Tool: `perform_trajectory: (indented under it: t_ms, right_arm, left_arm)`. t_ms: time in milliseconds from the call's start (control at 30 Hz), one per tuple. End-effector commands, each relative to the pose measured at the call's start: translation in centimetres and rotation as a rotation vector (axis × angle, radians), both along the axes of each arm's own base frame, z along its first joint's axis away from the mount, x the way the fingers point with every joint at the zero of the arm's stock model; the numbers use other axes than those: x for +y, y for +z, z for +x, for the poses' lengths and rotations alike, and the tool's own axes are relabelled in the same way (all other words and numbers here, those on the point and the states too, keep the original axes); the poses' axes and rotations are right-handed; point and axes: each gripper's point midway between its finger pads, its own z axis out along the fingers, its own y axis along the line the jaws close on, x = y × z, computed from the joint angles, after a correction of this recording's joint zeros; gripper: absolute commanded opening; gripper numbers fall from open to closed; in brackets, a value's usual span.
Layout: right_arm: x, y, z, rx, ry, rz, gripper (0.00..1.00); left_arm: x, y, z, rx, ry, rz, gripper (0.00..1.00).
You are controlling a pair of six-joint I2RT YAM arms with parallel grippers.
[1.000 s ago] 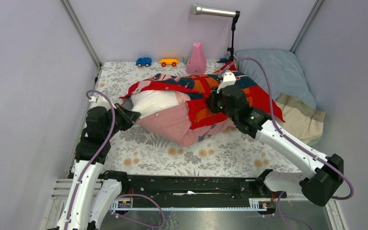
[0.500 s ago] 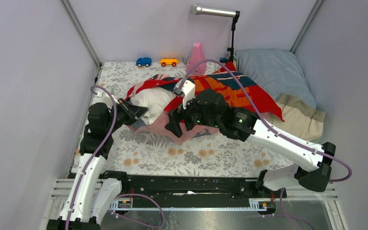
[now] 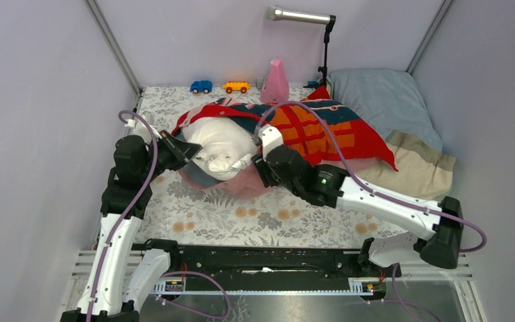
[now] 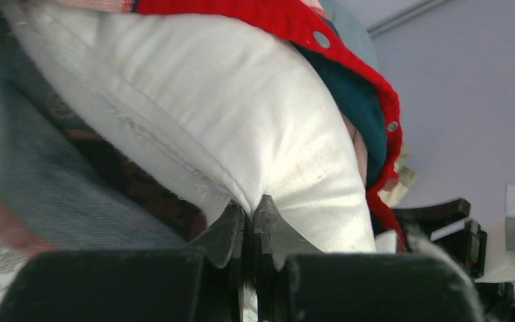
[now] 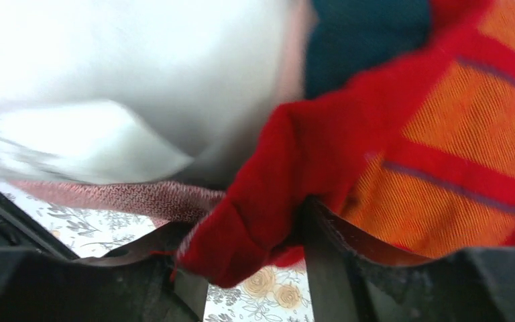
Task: Remove the pillowcase from the pillow
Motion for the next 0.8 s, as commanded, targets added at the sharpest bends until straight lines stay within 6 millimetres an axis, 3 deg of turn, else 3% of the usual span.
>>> perform_trajectory:
  t_ms: [0,100,233,333,400,467,533,767]
  right_arm:
    - [-4.7,-0.3,0.7,-0.088,-0.156,0.01,0.51]
    - [-8.7,-2.5,2.5,-0.062,-0.313,-0.006,0.44]
    - [-16.7,-4.9,5.6,-0.026,-0.657,0.081,0.46]
    - [-18.7,-5.0,6.1,-0.004,-0.71,0.195,0.48]
    - [-17.2,-3.4,5.6,-0.005,-0.581,0.234,0.61]
    - [-14.4,-1.1,4.5,0.011,-0.395,0.294,0.87]
    - [-12.5,1.7,3.4,0.021,-0.266,0.36,0.98]
    - [-5.9,9.0,-0.8,0.096,0.141,0.432,0.99]
  left_arm:
    - [4.1,6.4,0.9,-0.18,0.207,0.144,0.0]
    - [5.6,6.6,0.7,-0.178,0.281,0.188,0.0]
    - [6.4,6.8,0.1,-0.192,0.328,0.185,0.0]
    - [5.5,6.7,-0.2,-0.213,0.277,0.163,0.0]
    - [3.7,6.8,-0.4,-0.251,0.18,0.134,0.0]
    - [1.7,6.6,-0.8,-0.28,0.06,0.094,0.0]
    - [-0.1,5.9,-1.0,-0.278,-0.044,0.043,0.0]
    - [-2.3,4.9,-1.6,-0.288,-0.169,-0.056,0.0]
